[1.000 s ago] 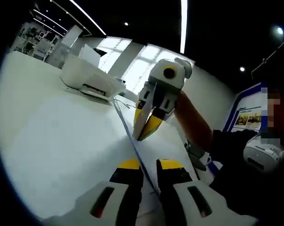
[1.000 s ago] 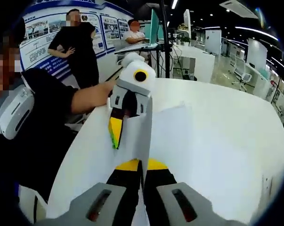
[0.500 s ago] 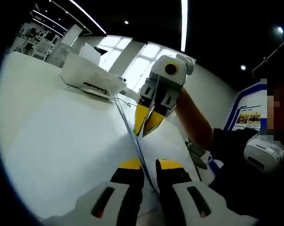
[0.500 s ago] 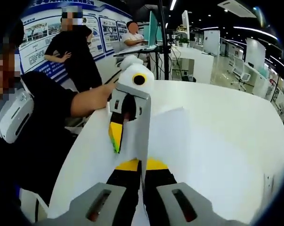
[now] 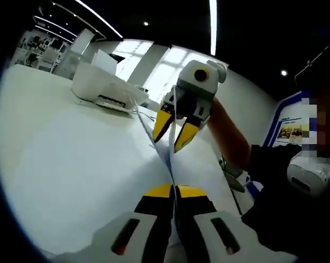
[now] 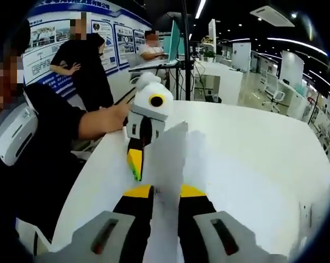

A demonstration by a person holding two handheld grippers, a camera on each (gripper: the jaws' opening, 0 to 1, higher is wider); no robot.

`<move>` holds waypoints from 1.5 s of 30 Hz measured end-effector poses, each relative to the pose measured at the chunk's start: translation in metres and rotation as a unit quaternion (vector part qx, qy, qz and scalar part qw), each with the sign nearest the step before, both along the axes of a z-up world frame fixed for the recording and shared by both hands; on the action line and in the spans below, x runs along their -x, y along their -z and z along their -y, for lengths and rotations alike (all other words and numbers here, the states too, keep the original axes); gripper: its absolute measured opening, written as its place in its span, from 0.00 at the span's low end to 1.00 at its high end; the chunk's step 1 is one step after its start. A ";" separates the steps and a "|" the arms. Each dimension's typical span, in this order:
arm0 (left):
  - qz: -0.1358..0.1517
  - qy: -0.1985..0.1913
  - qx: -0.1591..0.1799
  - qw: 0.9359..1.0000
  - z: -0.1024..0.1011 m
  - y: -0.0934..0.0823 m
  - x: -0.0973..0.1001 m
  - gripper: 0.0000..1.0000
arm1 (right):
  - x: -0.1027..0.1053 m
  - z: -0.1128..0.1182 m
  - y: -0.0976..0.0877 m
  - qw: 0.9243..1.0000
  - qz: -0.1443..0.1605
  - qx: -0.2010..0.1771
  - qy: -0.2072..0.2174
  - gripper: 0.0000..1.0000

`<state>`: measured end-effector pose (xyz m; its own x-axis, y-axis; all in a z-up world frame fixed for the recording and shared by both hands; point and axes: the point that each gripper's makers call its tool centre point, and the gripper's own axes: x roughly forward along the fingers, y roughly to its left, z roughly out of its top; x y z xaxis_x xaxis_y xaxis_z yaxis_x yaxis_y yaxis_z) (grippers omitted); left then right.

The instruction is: Organize the stack of printing papers by aligning and flattening the scattered papers on the table

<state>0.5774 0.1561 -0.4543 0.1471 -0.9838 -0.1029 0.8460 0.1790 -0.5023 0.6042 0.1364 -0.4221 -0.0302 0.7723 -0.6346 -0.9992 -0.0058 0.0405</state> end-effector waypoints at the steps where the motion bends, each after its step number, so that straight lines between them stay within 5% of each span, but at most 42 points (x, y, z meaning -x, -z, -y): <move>1: 0.000 0.000 0.003 1.000 -0.001 -0.001 0.000 0.06 | -0.003 0.002 -0.005 1.000 0.007 -0.008 0.009 0.18; 9: -0.001 0.002 0.009 1.000 -0.001 -0.003 0.000 0.06 | -0.028 0.044 -0.041 0.993 0.047 -0.067 0.089 0.32; 15: -0.003 0.002 0.011 1.000 -0.001 -0.003 0.000 0.06 | -0.028 0.080 -0.048 0.987 0.064 -0.075 0.130 0.38; 26: -0.006 0.004 0.013 1.000 0.000 -0.003 0.001 0.06 | -0.016 0.131 -0.052 0.976 0.079 -0.081 0.184 0.43; 45: -0.008 0.005 0.014 1.000 0.000 -0.004 0.003 0.06 | 0.005 0.206 -0.037 0.952 0.056 -0.104 0.283 0.48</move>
